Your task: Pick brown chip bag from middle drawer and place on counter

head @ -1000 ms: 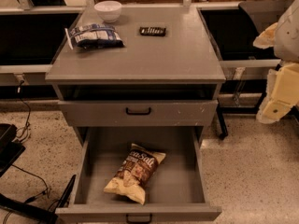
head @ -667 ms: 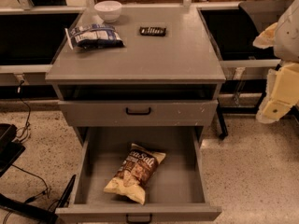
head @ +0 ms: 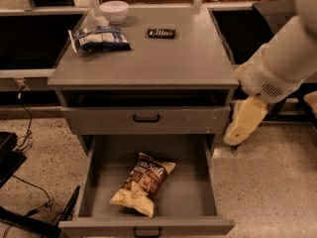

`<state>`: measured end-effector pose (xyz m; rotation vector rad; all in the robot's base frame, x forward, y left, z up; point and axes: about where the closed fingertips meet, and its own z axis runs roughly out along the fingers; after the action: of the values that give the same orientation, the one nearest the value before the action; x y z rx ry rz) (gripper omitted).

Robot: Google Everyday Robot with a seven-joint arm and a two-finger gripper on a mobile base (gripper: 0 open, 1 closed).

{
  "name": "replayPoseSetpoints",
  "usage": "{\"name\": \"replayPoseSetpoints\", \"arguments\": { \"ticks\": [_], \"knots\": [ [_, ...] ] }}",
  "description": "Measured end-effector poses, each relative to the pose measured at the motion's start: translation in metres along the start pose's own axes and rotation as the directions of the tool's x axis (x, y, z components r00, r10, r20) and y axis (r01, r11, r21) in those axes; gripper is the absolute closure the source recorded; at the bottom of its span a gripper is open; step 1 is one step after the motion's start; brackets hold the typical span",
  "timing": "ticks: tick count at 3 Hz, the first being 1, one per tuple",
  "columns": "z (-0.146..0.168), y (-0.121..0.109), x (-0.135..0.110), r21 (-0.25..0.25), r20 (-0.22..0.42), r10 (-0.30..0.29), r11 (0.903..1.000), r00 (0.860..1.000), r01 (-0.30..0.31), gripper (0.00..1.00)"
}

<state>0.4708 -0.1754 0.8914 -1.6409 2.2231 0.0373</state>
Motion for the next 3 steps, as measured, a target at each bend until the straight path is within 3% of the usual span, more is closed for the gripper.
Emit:
{"name": "replayPoseSetpoints", "arguments": {
  "ticks": [1, 2, 3],
  "knots": [
    [0.075, 0.009, -0.014, -0.036, 0.054, 0.064, 0.9974, 0.996, -0.062, 0.0],
    [0.137, 0.023, -0.023, -0.062, 0.109, 0.153, 0.9872, 0.982, -0.147, 0.0],
    [0.182, 0.045, -0.033, -0.097, 0.159, 0.243, 0.9684, 0.957, -0.23, 0.0]
  ]
}}
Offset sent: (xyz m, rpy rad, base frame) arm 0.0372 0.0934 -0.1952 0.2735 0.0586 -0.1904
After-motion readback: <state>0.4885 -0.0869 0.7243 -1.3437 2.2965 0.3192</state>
